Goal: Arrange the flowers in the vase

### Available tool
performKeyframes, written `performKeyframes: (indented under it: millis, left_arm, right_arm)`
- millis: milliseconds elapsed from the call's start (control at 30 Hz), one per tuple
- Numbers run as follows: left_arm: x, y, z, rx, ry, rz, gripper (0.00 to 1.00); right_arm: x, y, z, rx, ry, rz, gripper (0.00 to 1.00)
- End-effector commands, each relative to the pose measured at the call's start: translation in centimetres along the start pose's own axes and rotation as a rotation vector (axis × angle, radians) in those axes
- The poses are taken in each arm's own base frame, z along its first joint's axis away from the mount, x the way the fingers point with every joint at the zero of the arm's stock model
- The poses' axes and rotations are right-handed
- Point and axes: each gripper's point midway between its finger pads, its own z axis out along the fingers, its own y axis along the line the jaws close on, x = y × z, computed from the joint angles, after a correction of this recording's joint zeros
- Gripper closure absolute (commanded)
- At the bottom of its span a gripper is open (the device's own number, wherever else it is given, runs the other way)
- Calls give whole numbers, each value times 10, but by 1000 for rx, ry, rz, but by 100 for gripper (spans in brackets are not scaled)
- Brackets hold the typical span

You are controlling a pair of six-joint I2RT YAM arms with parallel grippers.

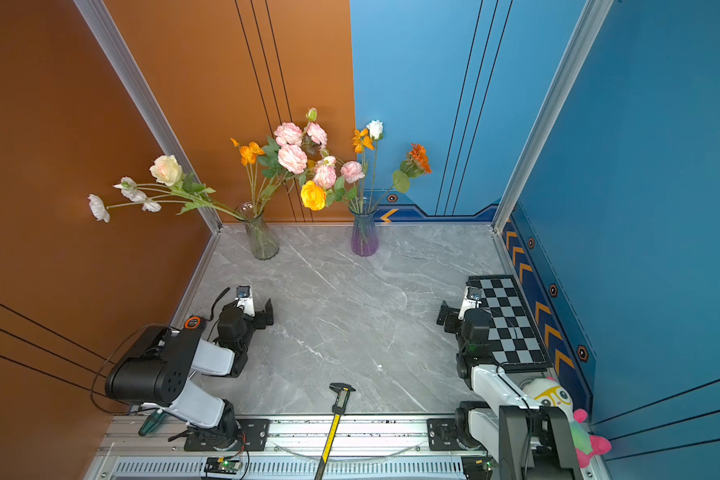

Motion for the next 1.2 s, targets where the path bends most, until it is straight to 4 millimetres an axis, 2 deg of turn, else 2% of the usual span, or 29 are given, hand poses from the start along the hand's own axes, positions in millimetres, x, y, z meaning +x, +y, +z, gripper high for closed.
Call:
performKeyframes:
  millis: [0, 100, 200, 267, 333, 400, 633, 1033, 1100, 1133, 1167]
  left_arm:
    - [-23, -11, 2, 50, -76, 18, 2]
    - [-23, -9, 2, 40, -84, 14, 2]
    - [-22, -11, 8, 39, -53, 24, 2]
    - [-23, -9, 12, 19, -33, 29, 2]
    - [-22, -5, 14, -17, -22, 29, 2]
    - [-23, -6, 14, -18, -24, 31, 2]
    - [-22, 19, 13, -145, -21, -35, 2]
    - [-21, 14, 15, -123, -14, -17, 2]
    - [-21, 22, 11, -164, -19, -40, 2]
    - [-22, 34, 7, -232, -32, -76, 2]
    - [-21, 38, 4, -226, -39, -104, 2]
  right_arm:
    - [-43, 9, 11, -23, -186, -42, 0]
    - [-37, 21, 30, -99, -122, -34, 0]
    - [-21, 41, 43, -194, -151, -70, 0]
    - [-18, 40, 41, -186, -110, -91, 0]
    - [-18, 47, 49, -212, -88, -100, 0]
    - [-18, 37, 57, -175, -41, -64, 0]
    - [-20, 35, 52, -137, -89, -74, 0]
    - [-19, 35, 51, -130, -90, -76, 0]
    - [-20, 20, 46, -68, -118, -30, 0]
    - [-21, -2, 38, 10, -164, 49, 0]
    - [-21, -22, 29, 55, -205, 131, 0]
